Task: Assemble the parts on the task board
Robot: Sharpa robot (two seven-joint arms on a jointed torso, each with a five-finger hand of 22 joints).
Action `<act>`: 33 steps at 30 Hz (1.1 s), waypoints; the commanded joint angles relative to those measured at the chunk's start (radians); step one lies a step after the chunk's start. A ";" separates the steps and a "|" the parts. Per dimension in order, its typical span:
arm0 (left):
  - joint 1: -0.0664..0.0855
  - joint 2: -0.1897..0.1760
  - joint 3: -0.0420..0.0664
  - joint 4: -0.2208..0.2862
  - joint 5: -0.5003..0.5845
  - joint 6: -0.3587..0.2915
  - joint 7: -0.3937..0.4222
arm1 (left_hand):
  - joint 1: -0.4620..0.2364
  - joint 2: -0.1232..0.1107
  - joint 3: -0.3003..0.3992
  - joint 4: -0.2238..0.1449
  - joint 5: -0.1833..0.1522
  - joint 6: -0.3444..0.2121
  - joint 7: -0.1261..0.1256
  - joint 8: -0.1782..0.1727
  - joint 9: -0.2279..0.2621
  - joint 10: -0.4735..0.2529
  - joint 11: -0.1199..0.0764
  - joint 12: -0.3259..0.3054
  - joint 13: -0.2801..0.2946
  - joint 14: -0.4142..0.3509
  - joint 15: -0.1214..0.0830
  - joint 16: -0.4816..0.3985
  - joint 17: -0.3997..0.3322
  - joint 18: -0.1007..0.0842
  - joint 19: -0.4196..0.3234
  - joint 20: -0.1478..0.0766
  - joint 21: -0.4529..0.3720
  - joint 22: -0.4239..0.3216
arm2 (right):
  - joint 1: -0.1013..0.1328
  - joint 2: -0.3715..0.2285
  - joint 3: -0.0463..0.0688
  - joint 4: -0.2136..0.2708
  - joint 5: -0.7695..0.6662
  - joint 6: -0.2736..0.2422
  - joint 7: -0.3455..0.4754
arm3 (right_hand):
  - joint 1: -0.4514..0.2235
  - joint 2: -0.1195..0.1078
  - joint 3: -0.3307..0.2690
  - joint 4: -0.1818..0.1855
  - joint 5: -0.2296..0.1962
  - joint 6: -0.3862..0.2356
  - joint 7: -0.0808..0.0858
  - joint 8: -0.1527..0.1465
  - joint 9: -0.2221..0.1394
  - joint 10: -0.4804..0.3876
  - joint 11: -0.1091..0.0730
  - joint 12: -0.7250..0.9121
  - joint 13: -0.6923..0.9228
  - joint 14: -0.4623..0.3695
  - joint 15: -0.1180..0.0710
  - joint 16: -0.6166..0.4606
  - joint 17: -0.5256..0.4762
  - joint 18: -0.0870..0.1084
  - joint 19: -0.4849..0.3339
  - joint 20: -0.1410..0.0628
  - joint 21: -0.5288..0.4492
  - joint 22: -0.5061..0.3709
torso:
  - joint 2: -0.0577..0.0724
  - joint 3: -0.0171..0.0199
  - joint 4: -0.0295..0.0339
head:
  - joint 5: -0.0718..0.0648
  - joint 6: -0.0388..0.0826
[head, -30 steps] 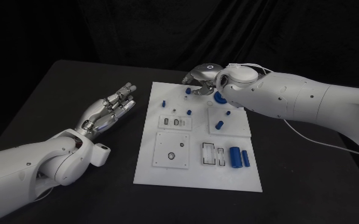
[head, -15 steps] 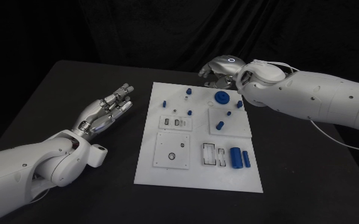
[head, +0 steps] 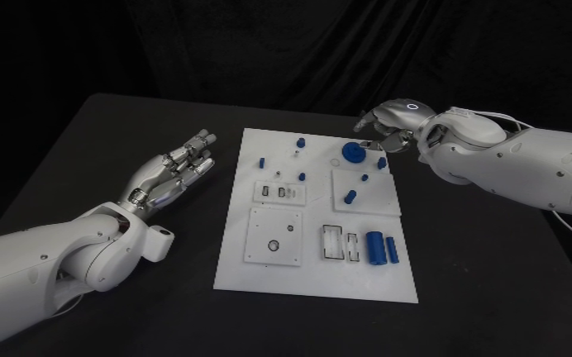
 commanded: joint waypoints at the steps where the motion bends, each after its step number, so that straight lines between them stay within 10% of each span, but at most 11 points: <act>1: 0.002 0.004 0.000 -0.001 0.003 0.015 0.241 | 0.011 0.002 0.006 -0.001 0.003 0.006 0.001 0.007 0.001 0.000 0.007 0.002 0.002 0.001 0.006 -0.004 -0.001 0.005 0.001 0.007 -0.004 0.000 | -0.005 -0.006 0.000 0.004 -0.002 0.043 -0.077 | -0.027 -0.002 -0.014 0.019 -0.004 -0.013 0.003 -0.007 -0.006 0.109 0.002 0.003 0.263 0.108 -0.006 0.003 0.263 -0.023 0.030 -0.002 0.033 0.069 | 0.000 0.0027 -0.0073 | 0.005 -0.003; 33: 0.002 0.010 0.000 -0.010 0.003 0.021 0.237 | 0.025 0.000 0.010 -0.002 0.002 0.002 0.004 0.006 0.001 0.000 0.009 0.002 0.001 0.001 0.009 -0.004 -0.001 0.006 0.002 0.011 -0.004 0.000 | -0.032 0.048 0.000 -0.047 -0.002 0.091 -0.103 | -0.038 0.008 -0.029 0.028 -0.002 -0.008 0.018 0.001 -0.007 0.109 0.014 0.003 0.263 0.108 0.002 0.003 0.263 -0.036 0.073 0.004 0.084 0.116 | -0.002 0.0000 -0.0019 | 0.002 -0.017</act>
